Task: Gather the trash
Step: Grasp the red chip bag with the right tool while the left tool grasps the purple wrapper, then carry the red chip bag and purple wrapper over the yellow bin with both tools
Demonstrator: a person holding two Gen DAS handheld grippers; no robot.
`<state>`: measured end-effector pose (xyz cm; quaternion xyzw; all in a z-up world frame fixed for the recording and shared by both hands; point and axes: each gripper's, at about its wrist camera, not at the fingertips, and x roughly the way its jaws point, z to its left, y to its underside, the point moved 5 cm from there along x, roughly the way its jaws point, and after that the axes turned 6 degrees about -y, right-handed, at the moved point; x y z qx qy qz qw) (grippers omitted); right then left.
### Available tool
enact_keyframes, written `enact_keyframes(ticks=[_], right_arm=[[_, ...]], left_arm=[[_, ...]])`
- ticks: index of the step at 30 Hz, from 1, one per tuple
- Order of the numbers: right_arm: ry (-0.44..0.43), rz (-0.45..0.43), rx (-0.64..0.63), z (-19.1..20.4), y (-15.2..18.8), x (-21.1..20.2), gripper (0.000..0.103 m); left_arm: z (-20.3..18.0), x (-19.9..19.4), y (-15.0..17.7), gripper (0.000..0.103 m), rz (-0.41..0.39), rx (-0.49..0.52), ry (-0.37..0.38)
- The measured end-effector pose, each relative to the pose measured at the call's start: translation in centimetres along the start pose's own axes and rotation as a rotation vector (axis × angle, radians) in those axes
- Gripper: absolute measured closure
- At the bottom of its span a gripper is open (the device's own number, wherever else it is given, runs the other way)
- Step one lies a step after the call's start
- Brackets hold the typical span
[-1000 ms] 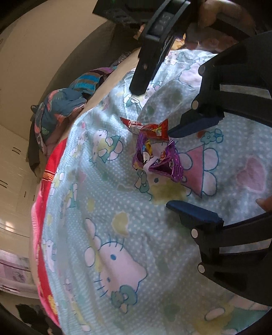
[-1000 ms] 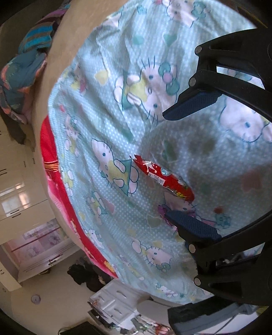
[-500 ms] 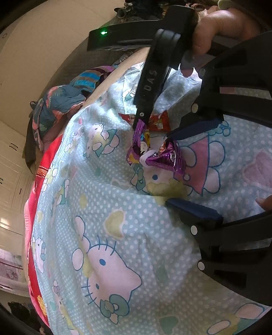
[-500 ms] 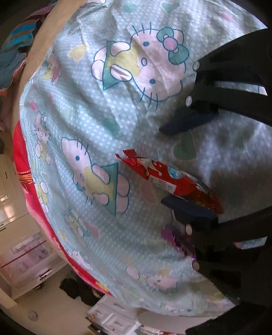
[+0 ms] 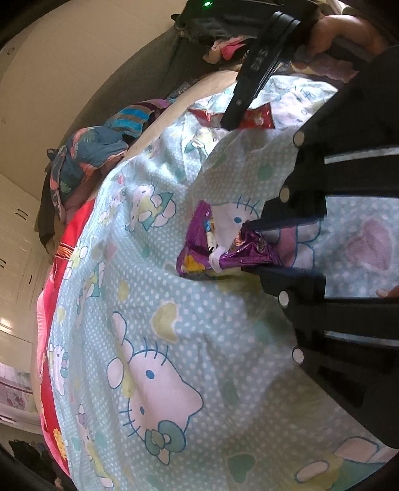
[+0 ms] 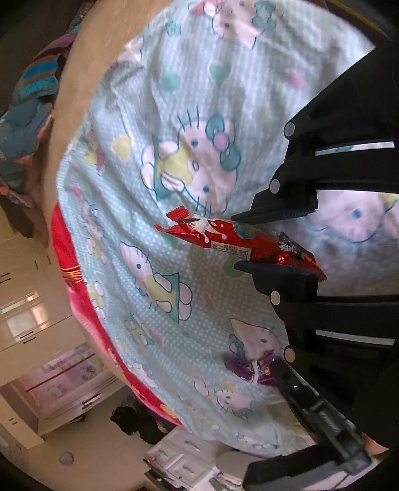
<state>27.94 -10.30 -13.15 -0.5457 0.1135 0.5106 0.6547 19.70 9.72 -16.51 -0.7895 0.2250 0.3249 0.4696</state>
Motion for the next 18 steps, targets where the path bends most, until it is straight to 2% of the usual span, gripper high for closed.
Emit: enact_keyframes(ticks=[6, 18], right_arm=[[-0.014, -0.061, -0.024, -0.2, 0.8, -4.3, 0.084], [0.010, -0.148, -0.018, -2.3, 2.5, -11.7, 0.084]], left_arm=[[-1.5, -2.8, -0.3, 0.083, -0.044, 0.033, 0.031], [-9.2, -8.2, -0.1, 0.083, -0.120, 0.191, 0.136]])
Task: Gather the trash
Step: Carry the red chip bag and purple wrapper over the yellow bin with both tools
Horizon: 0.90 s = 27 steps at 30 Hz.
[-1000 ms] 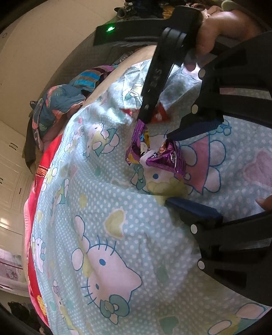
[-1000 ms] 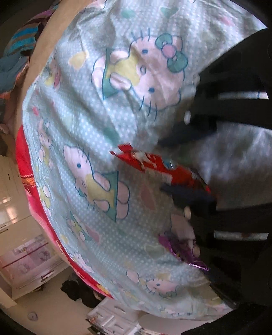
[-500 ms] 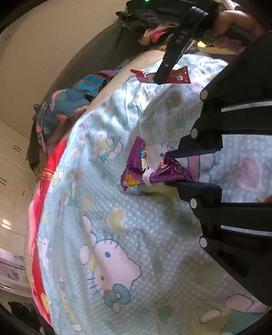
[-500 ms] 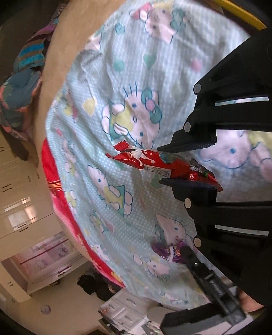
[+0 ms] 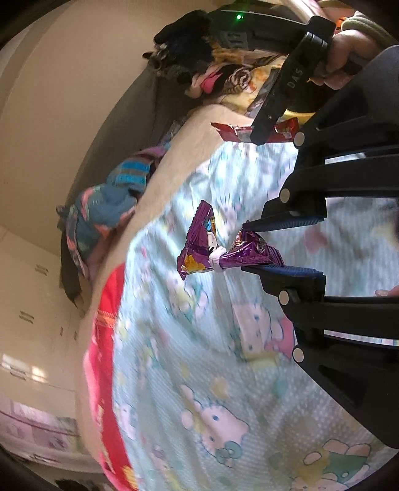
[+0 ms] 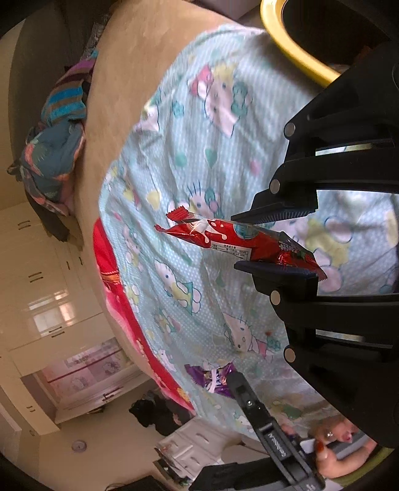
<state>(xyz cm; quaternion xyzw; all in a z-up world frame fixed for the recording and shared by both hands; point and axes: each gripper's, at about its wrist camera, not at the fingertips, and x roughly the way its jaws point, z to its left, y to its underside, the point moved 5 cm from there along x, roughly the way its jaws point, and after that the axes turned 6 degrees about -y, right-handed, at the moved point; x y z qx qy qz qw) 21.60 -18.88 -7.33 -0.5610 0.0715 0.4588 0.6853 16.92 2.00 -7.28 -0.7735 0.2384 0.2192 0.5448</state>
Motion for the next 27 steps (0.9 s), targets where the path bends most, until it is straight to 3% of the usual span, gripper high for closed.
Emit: enact_keyframes(ticks=[13, 27], right_arm=[[0.040, -0.065, 0.014, -2.8, 0.6, -6.0, 0.084], [0.135, -0.083, 0.056, -7.7, 3.5, -11.5, 0.084]], left_arm=[[-6.9, -2.7, 0.3, 0.083, -0.023, 0.105, 0.092], [-13.4, -3.3, 2.8, 0.083, 0.015, 0.234, 0.185]])
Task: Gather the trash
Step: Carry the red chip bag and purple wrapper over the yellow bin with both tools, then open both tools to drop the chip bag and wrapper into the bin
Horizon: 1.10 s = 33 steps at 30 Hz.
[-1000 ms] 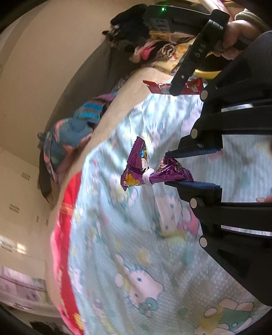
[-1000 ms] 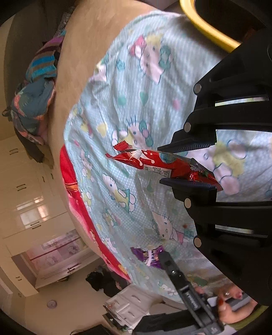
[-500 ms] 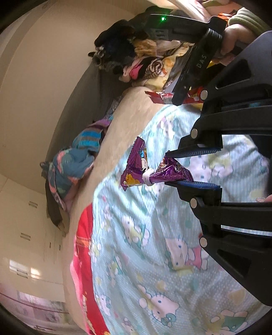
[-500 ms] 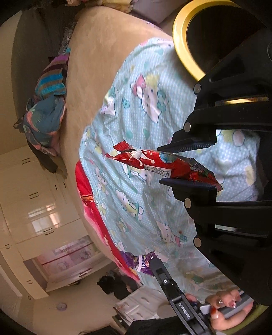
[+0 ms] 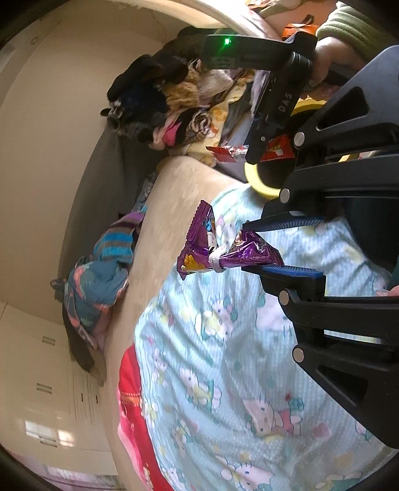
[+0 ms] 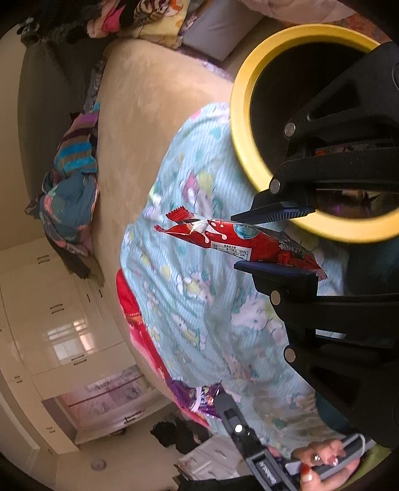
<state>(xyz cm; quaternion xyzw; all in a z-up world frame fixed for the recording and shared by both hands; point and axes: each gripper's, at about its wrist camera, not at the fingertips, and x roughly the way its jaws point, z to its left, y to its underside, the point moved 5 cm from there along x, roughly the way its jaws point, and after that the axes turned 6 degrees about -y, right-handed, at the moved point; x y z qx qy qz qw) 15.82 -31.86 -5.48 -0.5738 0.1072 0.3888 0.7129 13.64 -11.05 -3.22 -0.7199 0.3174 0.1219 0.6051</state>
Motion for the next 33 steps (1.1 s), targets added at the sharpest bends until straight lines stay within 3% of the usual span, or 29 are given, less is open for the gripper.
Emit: enact_keyframes(ticks=[13, 27, 33], right_arm=[[0.074, 0.010, 0.069, -5.6, 2.9, -2.9, 0.084], [0.122, 0.033, 0.168, -10.6, 5.6, -4.6, 0.083], [0.151, 0.026, 0.221, -12.6, 6.7, -5.6, 0.065]], left_arm=[[-7.4, 1.9, 2.3, 0.083, 0.065, 0.142, 0.090], [-13.8, 6.2, 6.6, 0.083, 0.199, 0.279, 0.173], [-15.2, 8.4, 7.7, 0.082, 0.245, 0.310, 0.179]])
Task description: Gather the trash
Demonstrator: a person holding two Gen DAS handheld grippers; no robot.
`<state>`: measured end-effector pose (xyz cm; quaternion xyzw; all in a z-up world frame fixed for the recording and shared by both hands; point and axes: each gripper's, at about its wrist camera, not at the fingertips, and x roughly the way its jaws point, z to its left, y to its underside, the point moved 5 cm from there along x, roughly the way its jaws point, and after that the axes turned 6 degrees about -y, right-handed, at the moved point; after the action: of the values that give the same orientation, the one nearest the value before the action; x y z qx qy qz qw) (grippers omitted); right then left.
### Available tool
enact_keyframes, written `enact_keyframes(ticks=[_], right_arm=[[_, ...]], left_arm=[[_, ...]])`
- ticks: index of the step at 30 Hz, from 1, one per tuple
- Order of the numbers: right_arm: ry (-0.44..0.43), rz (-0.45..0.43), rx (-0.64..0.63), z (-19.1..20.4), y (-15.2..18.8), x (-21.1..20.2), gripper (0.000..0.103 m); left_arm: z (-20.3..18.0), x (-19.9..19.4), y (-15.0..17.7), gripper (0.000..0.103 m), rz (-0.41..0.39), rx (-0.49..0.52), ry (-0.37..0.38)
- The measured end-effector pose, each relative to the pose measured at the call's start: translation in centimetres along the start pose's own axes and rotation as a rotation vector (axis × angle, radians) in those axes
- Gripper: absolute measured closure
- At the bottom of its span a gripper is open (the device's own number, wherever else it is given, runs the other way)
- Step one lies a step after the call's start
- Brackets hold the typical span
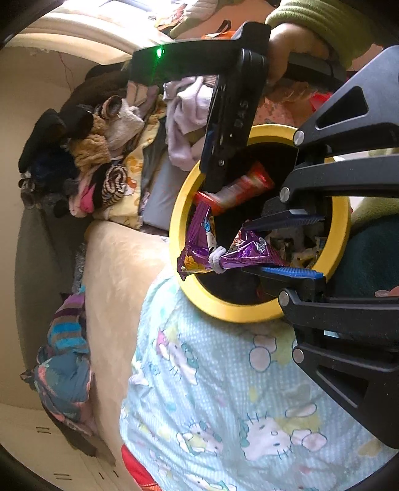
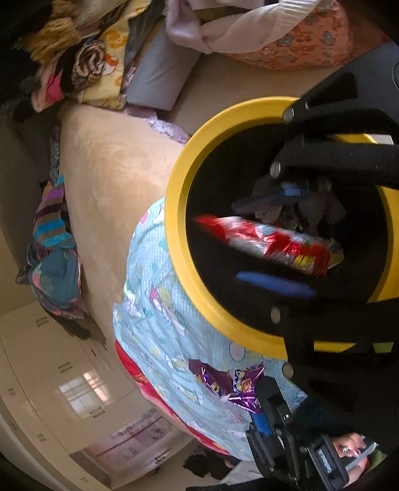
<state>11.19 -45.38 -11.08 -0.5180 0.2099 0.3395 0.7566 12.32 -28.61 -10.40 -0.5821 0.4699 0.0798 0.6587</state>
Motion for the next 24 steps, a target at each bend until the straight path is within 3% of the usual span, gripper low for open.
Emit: enact_keyframes(ticks=[3, 5, 9, 14, 19, 24], right_arm=[[0.013, -0.006, 0.019, -1.1, 0.3, -0.7, 0.059], [0.017, -0.011, 0.028, -1.6, 0.3, -1.1, 0.052], [0.047, -0.037, 0.028, -2.0, 0.5, -2.3, 0.037], [0.073, -0.065, 0.018, -1.5, 0.6, -3.4, 0.022], [0.069, -0.106, -0.021, 0.4, 0.1, -4.3, 0.012], [0.040, -0.142, -0.088, 4.0, -0.2, -4.9, 0.011]], left_arm=[[-0.3, 0.7, -0.1, 0.077, 0.006, 0.005, -0.008], [-0.2, 1.0, -0.1, 0.060, 0.009, -0.001, -0.007], [-0.1, 0.7, -0.2, 0.042, 0.002, -0.006, -0.014], [0.8, -0.9, -0.6, 0.012, -0.030, -0.037, -0.039], [2.6, -3.5, -0.6, 0.007, -0.072, -0.055, -0.118], [5.4, -7.0, -0.1, 0.007, -0.122, -0.112, -0.224]])
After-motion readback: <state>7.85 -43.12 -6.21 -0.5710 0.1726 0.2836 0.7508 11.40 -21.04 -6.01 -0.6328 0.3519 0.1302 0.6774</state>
